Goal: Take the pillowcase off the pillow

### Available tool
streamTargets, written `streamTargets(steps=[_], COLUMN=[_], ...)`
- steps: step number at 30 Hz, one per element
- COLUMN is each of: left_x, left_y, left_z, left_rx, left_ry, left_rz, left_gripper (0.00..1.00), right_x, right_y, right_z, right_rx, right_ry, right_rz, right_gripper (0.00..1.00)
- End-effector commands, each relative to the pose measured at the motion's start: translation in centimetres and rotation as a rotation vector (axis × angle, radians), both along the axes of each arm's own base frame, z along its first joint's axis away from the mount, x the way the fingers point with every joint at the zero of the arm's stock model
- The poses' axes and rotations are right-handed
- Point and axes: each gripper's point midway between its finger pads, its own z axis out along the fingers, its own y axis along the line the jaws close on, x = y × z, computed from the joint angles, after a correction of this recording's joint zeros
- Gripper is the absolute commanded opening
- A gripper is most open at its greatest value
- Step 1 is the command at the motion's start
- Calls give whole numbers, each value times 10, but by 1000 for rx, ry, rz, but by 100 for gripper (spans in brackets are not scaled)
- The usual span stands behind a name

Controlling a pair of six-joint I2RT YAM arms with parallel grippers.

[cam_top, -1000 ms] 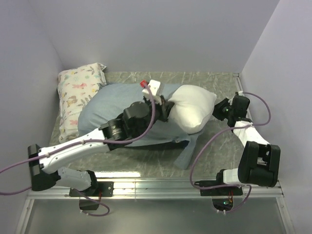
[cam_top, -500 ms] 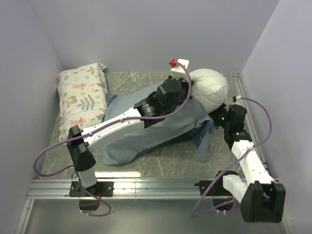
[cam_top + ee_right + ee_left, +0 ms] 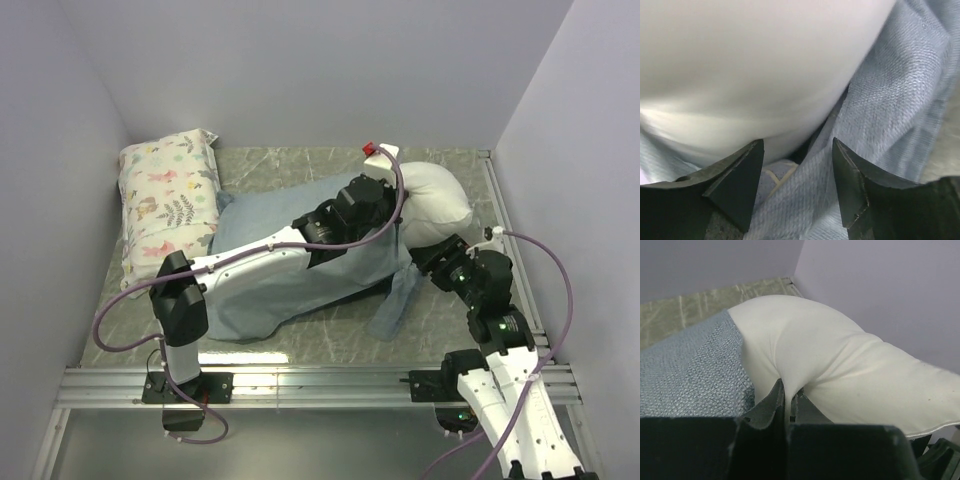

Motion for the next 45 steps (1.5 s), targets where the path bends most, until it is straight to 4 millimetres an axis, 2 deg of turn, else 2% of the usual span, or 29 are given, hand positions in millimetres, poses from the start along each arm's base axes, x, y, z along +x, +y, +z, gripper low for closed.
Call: streamTargets(steps=[1, 6, 9, 12, 14, 15, 16, 17, 19, 20, 21, 23, 24, 26, 27, 28, 29, 30, 33, 34, 36, 38, 40, 41, 44, 45], left_x=[0, -9, -13, -16, -20, -23, -25, -29, -32, -34, -37, -38, -41, -42, -37, -38, -37, -34, -24, -18, -7, -7, -12, -13, -11, -8], left_y=[-4, -11, -16, -19, -22, -22, -23, -24, -23, -22, -18, -8, 2, 17, 31, 45, 56, 74, 99, 107, 116, 111, 101, 97, 86, 83], left_z=[10, -31, -54, -66, -71, -75, -74, -74, -69, -67, -56, -48, -30, -25, -26, -14, -23, -18, -42, -56, -82, -95, -98, -97, -104, -116], left_rx=[-92, -58, -32, -24, -24, -25, -30, -35, -41, -37, -39, -29, -45, -35, -10, -17, 4, 6, 65, 108, 169, 168, 156, 146, 193, 232], left_ry=[-2, 52, 94, 114, 123, 133, 134, 137, 140, 143, 130, 124, 103, 104, 108, 96, 103, 99, 134, 149, 192, 213, 214, 208, 217, 229], left_rz=[-23, -76, -102, -124, -150, -162, -176, -194, -205, -213, -216, -196, -186, -144, -82, -49, -17, 36, 107, 147, 173, 115, 55, 32, -8, -8], left_gripper=[0, 0, 0, 0, 0, 1, 0, 1, 10, 29, 41, 65, 69, 74, 75, 75, 77, 77, 81, 83, 86, 88, 89, 90, 90, 88], right_x=[-6, -14, -12, -12, -10, -4, 2, 6, 23, 30, 37, 49, 56, 61, 65, 67, 68, 70, 74, 75, 76, 77, 76, 70, 66, 65], right_y=[-5, -16, -20, -36, -52, -62, -62, -63, -64, -61, -57, -52, -52, -52, -50, -50, -50, -50, -36, -33, -29, -31, -32, -33, -44, -45], right_z=[34, 79, 77, 93, 94, 95, 96, 94, 86, 83, 74, 75, 69, 65, 63, 62, 62, 60, 54, 52, 37, 16, 5, -7, -15, -15], right_rx=[-23, -86, -126, -201, -268, -321, -342, -364, -401, -407, -411, -409, -424, -436, -443, -446, -449, -456, -444, -440, -436, -450, -442, -441, -459, -458], right_ry=[-73, -181, -137, -186, -147, -134, -130, -112, -53, -51, -31, -55, -34, -17, -9, -10, -7, -3, -3, -9, 21, 73, 90, 102, 108, 105], right_rz=[-12, -40, -46, -103, -171, -208, -200, -198, -192, -170, -143, -126, -119, -110, -97, -92, -92, -86, -6, 9, 41, 38, 31, 32, -29, -32], right_gripper=[66, 78, 80, 82, 83, 86, 88, 88, 93, 93, 93, 96, 96, 96, 96, 96, 97, 97, 98, 98, 98, 98, 98, 98, 98, 98])
